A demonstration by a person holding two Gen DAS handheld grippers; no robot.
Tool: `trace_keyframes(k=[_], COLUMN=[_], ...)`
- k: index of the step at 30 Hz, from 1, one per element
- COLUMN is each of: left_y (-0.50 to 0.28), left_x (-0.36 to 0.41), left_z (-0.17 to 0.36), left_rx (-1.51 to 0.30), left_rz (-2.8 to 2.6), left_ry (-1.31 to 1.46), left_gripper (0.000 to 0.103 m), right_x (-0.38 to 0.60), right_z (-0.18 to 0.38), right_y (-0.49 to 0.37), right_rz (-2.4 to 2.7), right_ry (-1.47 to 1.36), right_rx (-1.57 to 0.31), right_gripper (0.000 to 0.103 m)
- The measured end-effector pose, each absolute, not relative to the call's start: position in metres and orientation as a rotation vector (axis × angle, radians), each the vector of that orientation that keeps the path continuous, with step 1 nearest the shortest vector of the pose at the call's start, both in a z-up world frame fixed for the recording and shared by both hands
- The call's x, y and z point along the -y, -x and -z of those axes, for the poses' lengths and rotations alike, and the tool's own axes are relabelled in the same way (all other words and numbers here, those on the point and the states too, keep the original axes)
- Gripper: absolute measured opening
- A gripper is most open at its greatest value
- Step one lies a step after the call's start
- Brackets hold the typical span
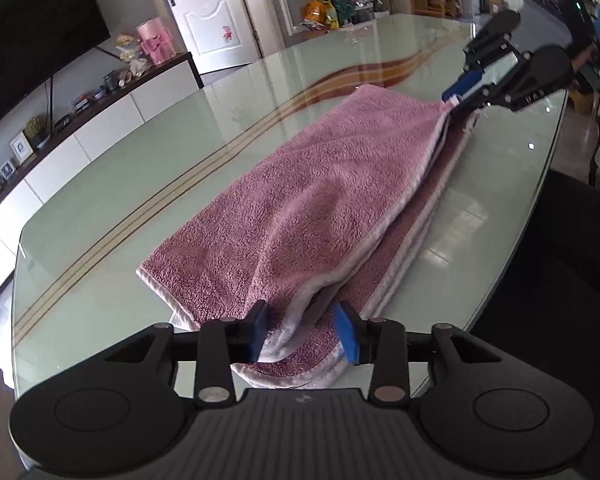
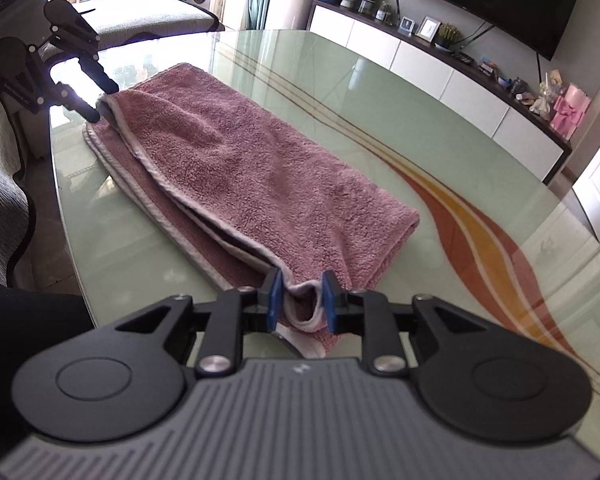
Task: Fold towel
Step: 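Pull the folded towel taut with both tools to line up the hems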
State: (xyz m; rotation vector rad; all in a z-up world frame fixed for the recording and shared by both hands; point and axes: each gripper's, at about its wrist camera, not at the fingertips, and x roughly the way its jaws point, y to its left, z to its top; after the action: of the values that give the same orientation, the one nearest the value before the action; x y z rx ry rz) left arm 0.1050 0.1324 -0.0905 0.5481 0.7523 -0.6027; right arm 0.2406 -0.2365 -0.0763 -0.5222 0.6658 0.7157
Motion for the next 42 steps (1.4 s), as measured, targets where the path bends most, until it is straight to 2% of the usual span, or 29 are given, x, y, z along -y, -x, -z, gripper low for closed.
trace_keyframes(k=[7, 18, 21, 34, 40, 42], left_y=[-0.114, -0.129, -0.128, -0.118, -0.117, -0.118], left_x=[-0.142, -0.147, -0.149, -0.147, -0.14, -0.144], left_z=[0.092, 0.097, 0.096, 0.077, 0.091, 0.084], left_rx=[-0.782, -0.864, -0.873, -0.897, -0.939, -0.925], left_rz=[0.596, 0.577, 0.576, 0.634, 0.647, 0.655], left_ry=[-0.525, -0.462, -0.446, -0.453, -0.508, -0.495], left_gripper=[0.04, 0.012, 0.009, 0.008, 0.01, 0.014], right_x=[0.234, 0.237, 0.238, 0.253, 0.244, 0.245], right_z=[0.075, 0.078, 0.076, 0.06, 0.076, 0.074], right_y=[-0.24, -0.24, -0.239, -0.234, -0.235, -0.235], right_rz=[-0.718, -0.723, -0.724, -0.743, -0.75, -0.748], right_ry=[0.531, 0.52, 0.506, 0.481, 0.558, 0.554], right_rx=[-0.67, -0.692, -0.684, -0.663, -0.713, -0.702], right_gripper=[0.021, 0.016, 0.013, 0.012, 0.012, 0.015])
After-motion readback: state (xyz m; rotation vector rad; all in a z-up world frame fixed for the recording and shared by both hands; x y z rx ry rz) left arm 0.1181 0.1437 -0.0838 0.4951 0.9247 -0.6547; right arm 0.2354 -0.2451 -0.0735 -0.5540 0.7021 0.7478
